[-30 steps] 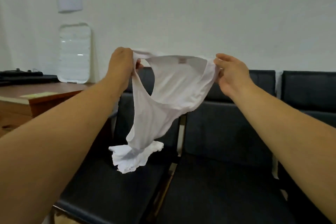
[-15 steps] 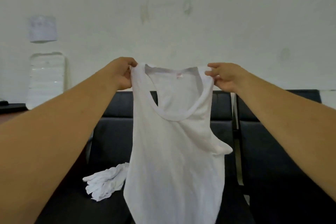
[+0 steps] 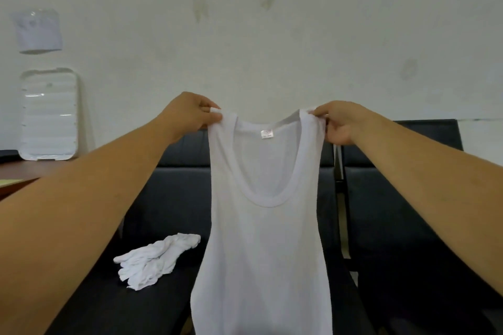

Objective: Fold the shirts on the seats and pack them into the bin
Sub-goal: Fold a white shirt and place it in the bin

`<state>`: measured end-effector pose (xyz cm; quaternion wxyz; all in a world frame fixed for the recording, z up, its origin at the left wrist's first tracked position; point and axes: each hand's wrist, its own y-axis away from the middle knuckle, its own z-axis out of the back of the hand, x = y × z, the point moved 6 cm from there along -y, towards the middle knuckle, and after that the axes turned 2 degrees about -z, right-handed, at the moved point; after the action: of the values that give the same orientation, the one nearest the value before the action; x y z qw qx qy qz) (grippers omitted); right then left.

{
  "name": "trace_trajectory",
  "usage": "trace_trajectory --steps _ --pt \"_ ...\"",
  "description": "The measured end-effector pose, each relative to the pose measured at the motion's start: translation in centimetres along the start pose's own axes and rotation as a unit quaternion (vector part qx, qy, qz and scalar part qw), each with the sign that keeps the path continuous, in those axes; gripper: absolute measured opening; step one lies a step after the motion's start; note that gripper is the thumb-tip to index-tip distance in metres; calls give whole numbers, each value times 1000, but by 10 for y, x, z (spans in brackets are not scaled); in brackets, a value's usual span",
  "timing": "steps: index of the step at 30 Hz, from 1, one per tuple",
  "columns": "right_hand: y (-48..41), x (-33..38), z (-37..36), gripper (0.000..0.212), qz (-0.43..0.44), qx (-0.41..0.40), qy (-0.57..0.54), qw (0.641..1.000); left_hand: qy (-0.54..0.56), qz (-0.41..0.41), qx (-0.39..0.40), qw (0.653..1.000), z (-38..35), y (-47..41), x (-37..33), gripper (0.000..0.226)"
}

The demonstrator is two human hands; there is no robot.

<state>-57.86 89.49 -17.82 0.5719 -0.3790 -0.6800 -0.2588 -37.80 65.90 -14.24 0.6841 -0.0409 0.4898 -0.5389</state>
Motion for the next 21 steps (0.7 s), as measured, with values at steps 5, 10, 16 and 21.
trace_trajectory --steps 5,10,16,21 --pt "6 9 -22 23 79 61 11 995 -58 -52 -30 997 -4 4 -12 9" --pt "10 11 -51 16 137 99 128 977 42 -56 12 997 -20 8 -20 12" --pt "16 4 -81 19 199 105 265 938 80 -61 10 995 -35 10 -26 14" --pt "21 -4 -93 16 215 102 339 910 107 -73 4 992 -41 16 -30 14"
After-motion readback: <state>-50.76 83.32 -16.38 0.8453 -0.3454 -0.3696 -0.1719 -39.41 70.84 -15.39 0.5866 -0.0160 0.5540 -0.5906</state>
